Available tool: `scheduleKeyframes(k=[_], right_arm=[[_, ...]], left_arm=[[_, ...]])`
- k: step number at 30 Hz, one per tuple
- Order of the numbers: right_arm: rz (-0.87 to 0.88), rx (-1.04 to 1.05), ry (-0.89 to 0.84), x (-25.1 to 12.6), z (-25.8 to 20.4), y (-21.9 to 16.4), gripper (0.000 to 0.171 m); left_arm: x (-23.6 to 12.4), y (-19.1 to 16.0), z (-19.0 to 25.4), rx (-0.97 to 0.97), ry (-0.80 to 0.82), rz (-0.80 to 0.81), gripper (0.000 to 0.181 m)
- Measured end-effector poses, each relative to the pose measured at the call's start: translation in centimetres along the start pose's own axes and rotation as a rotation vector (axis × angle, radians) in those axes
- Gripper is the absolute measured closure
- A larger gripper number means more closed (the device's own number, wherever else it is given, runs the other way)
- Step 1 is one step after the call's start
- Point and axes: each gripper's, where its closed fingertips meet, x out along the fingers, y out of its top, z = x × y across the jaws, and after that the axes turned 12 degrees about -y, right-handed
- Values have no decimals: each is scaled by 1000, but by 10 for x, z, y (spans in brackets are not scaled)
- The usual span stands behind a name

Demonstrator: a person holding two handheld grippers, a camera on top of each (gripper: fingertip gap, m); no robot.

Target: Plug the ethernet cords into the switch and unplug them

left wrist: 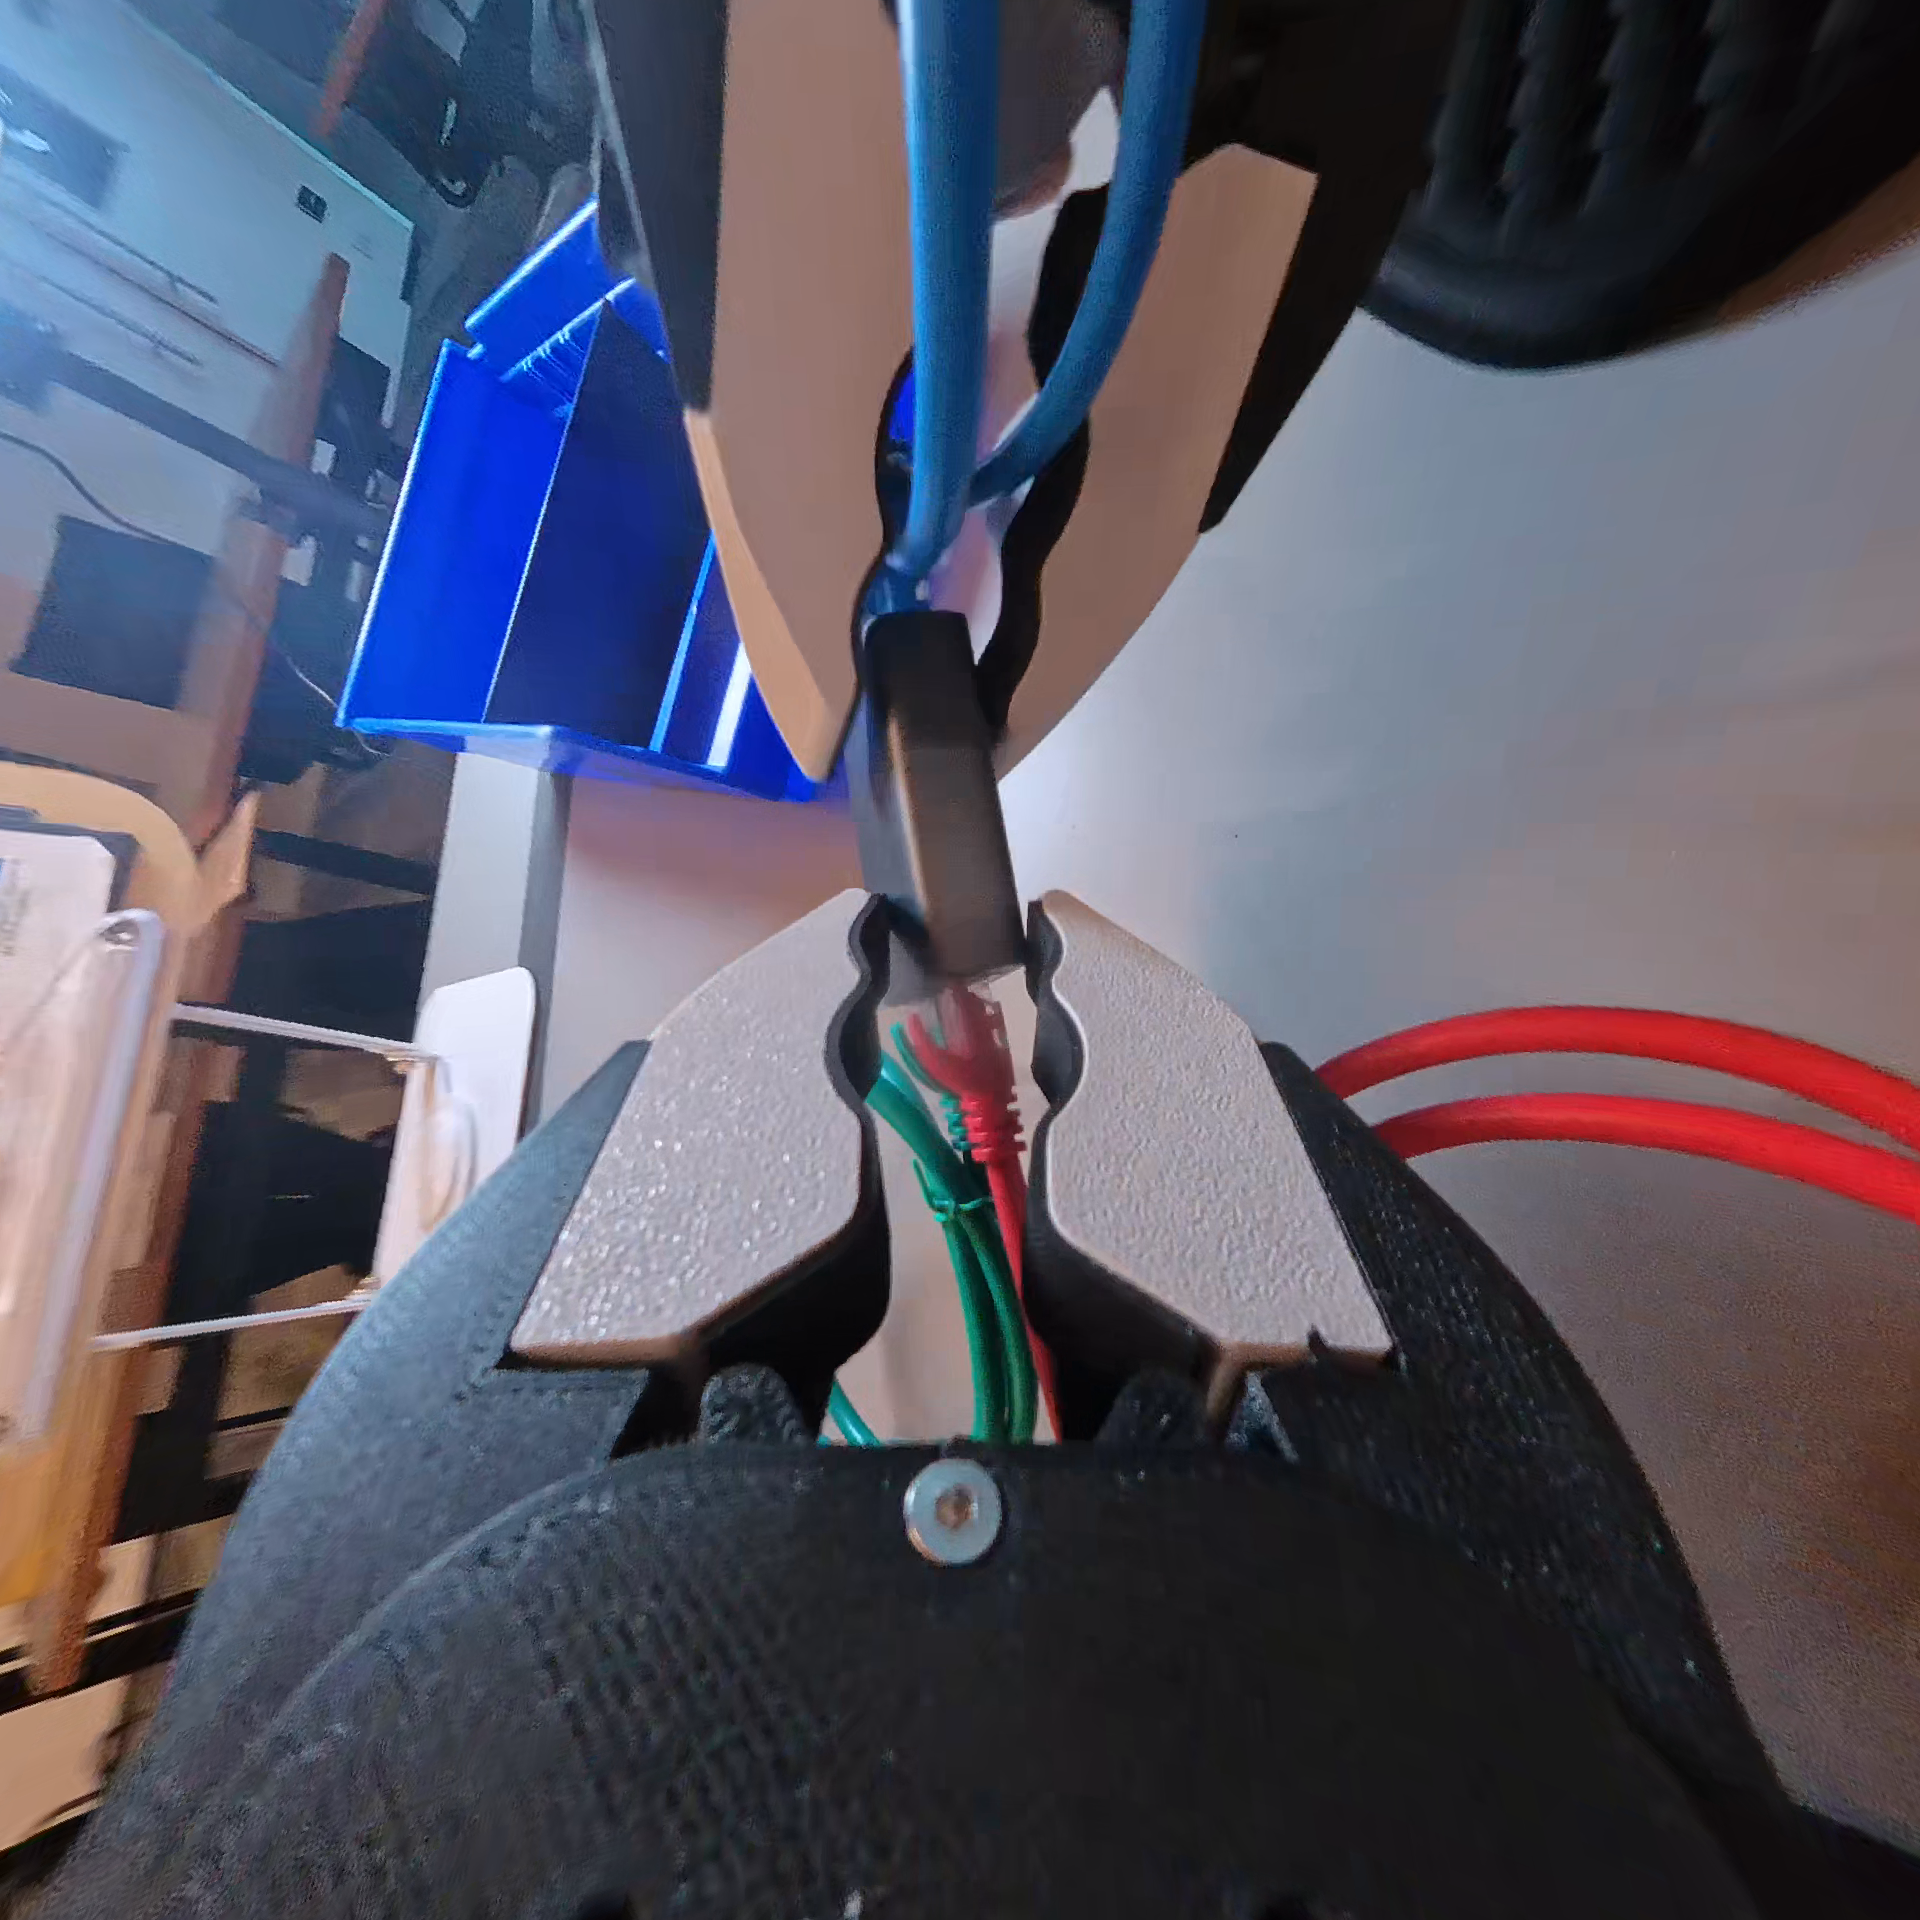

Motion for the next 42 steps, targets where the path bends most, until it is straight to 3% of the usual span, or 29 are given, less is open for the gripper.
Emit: scheduleKeyframes(k=[4,9,13,15,22,27,30,33,36,38,42], right_arm=[[-46,101,-85,-7,22,-4,138],[17,340,-119,-25,32,0,132],[-21,290,-39,-16,16,0,128],[-32,301,10,-13,12,2,137],[-98,301,41,-8,17,-4,143],[-117,233,-29,-21,48,-2,144],[-160,183,-34,-37,84,-3,144],[-344,124,-6,-55,124,-35,144],[-570,129,-21,-73,171,-92,144],[-736,135,-39,-83,203,-138,144],[-1094,205,21,-94,240,-226,144]], left_arm=[[-13,-4,-10,-117,-22,103,160],[-20,-6,-5,-149,-60,186,160],[-16,6,0,-75,-55,180,161],[-15,7,1,-38,-35,164,161],[-18,13,-12,14,40,156,161],[-34,40,-31,76,86,214,161],[-55,64,-57,69,165,319,151],[-107,69,-95,-28,307,462,152],[-162,48,-112,-188,370,626,160],[-167,20,-107,-283,350,613,159],[-130,-34,-66,-353,279,442,155]])
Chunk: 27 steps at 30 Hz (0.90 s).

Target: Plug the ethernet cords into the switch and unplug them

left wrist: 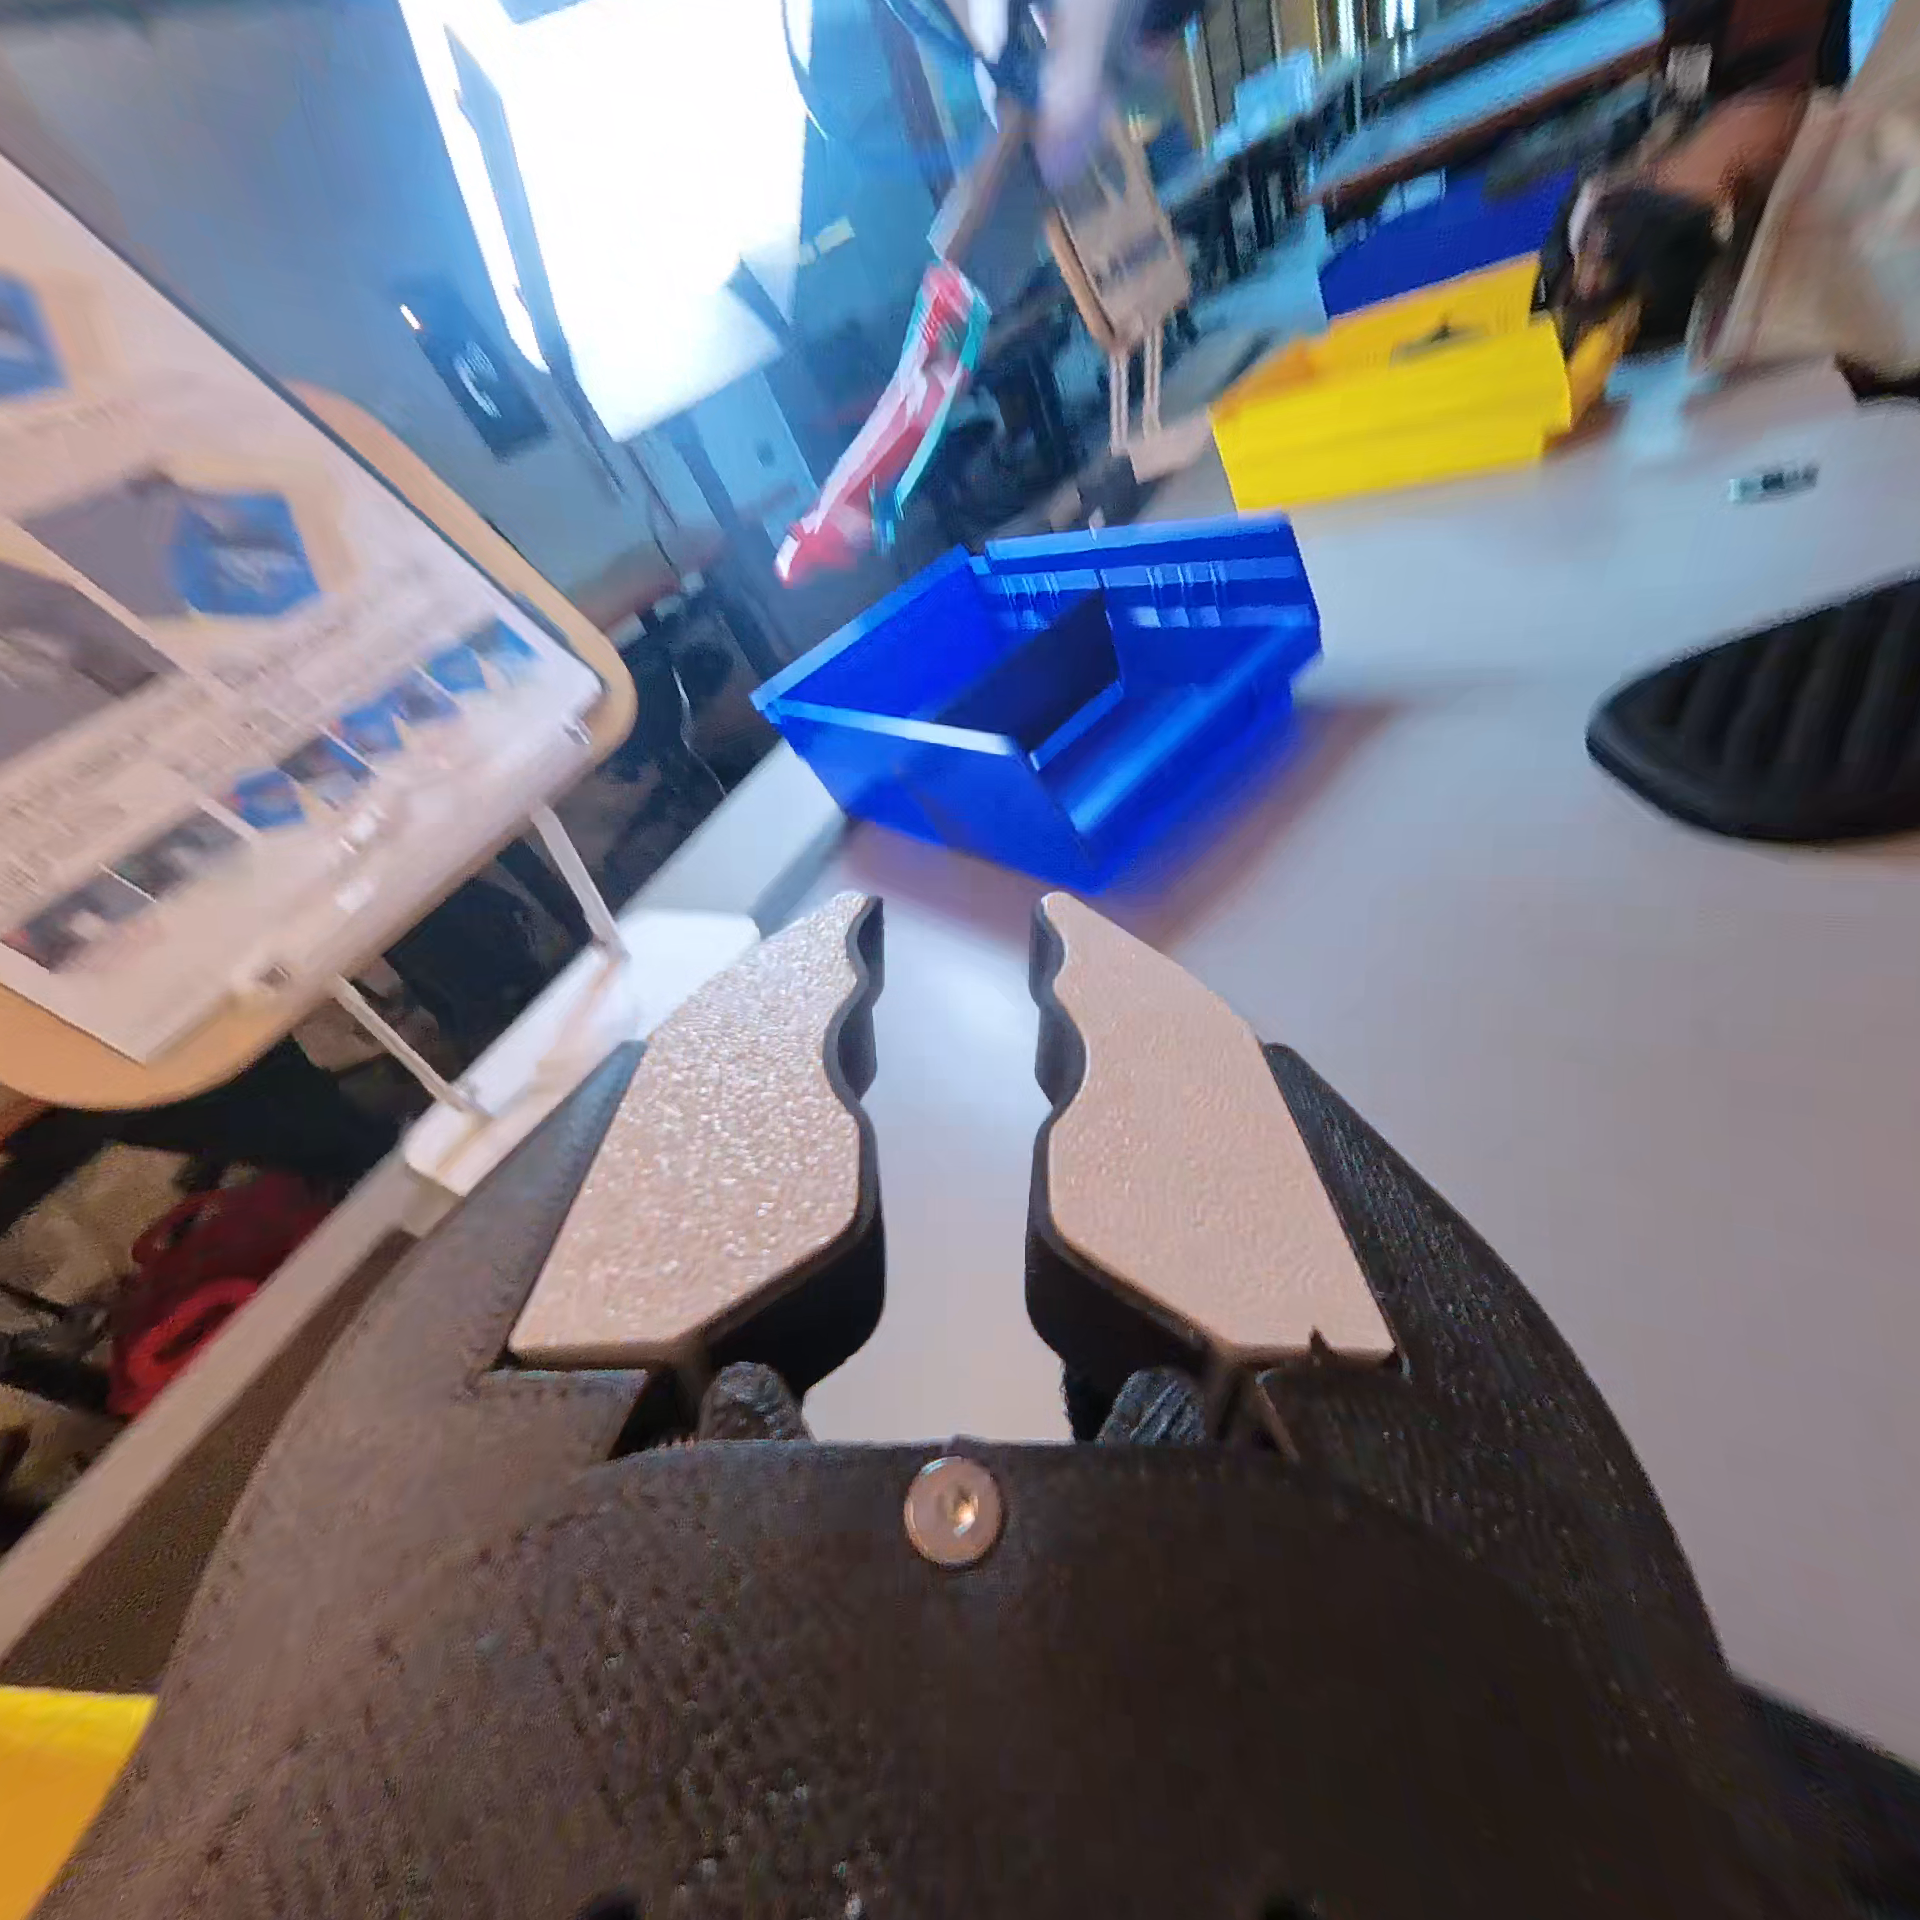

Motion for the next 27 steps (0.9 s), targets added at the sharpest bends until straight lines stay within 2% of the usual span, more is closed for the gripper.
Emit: scheduleKeyframes(k=[2,5,10,14,17,20,23,27], right_arm=[[-98,-31,5,31,10,-5,144],[-241,-104,84,72,-5,0,144],[-392,-317,169,120,-46,28,144],[-396,-495,262,138,-81,49,144],[-350,-563,424,146,-120,60,143],[-295,-619,433,161,-133,69,143],[-160,-552,475,173,-141,81,141],[-39,-592,347,180,-142,89,131]], left_arm=[[3,-36,17,-8,-27,-86,155],[9,-77,31,0,-41,-183,155],[22,-102,48,-42,-110,-234,156],[28,-112,58,-35,-141,-269,157],[31,-114,63,-48,-164,-271,158],[32,-118,65,-38,-165,-288,159],[34,-121,68,-47,-185,-291,160],[35,-124,71,-42,-195,-304,160]])
